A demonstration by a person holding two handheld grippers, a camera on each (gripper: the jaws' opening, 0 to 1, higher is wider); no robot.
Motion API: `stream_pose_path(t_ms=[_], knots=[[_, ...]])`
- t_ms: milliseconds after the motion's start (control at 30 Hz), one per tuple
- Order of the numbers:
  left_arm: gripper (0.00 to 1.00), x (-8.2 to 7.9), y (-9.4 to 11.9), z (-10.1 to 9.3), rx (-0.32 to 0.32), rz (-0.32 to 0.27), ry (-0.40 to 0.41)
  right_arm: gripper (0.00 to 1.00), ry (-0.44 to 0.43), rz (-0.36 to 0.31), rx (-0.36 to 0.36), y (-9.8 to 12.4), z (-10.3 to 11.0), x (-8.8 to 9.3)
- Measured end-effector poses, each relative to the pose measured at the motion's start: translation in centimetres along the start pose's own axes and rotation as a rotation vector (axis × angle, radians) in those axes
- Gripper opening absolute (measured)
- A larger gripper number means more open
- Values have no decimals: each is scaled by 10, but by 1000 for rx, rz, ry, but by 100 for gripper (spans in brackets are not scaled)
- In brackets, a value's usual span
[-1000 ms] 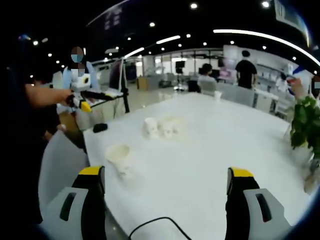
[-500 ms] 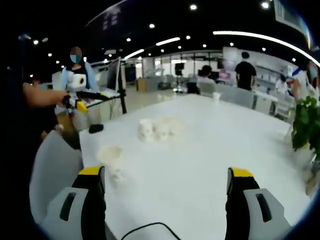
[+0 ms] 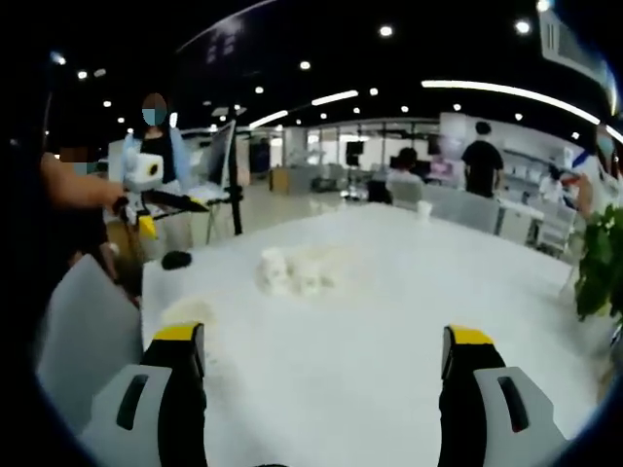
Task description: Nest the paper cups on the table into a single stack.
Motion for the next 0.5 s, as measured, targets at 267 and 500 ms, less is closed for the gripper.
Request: stream_pose_path(t_ms=[267,500], knots=[[100,-5,-4,8,-20,-34,41,100,-5,-6,-4,-29,-8,2],[100,3,-10,14,-33,-5,43,100,11,3,-18,-49,-13,-1]])
Point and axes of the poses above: the point that each gripper's makers call its tool centre point, and the gripper's own axes: y roughly backward along the fingers, z roughly to its left, x roughly out of its underside, the point moved 2 cm from there along y, roughly backward along the fingers, and after that the axes turned 10 degrees about -y, right-handed, at the moved point
